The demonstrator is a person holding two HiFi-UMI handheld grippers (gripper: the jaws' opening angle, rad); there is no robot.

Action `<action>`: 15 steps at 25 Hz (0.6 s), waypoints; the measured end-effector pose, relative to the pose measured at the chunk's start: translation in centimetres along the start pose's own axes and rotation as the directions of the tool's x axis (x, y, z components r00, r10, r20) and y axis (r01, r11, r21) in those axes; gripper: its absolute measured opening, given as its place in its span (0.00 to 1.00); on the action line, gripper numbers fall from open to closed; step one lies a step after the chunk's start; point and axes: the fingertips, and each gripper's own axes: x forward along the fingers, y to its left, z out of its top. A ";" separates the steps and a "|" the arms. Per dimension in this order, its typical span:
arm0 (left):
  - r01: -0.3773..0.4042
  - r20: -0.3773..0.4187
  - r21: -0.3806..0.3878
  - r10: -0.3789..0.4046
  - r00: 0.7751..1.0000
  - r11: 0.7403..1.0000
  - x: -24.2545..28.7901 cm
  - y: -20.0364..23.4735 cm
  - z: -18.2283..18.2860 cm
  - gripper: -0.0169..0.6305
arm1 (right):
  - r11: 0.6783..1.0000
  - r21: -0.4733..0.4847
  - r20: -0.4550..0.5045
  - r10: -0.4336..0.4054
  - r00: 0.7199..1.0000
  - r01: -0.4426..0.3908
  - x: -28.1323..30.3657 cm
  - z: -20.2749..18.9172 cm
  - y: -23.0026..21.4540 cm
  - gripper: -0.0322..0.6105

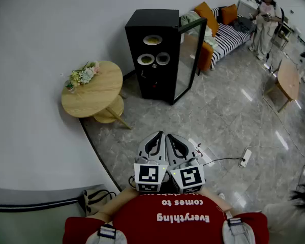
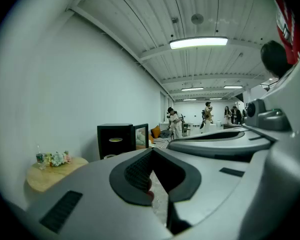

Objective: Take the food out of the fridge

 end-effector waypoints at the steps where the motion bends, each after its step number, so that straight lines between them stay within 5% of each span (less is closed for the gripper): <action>1: -0.001 -0.001 -0.001 0.001 1.000 1.000 -0.1 0.0 0.0 0.03 | 1.000 0.000 -0.001 0.001 1.000 -0.001 0.0 0.0 0.1 0.07; 15: -0.001 -0.010 -0.028 0.001 1.000 1.000 -0.7 1.8 -1.0 0.03 | 1.000 0.012 -0.031 -0.014 0.999 0.014 1.1 -0.6 1.3 0.07</action>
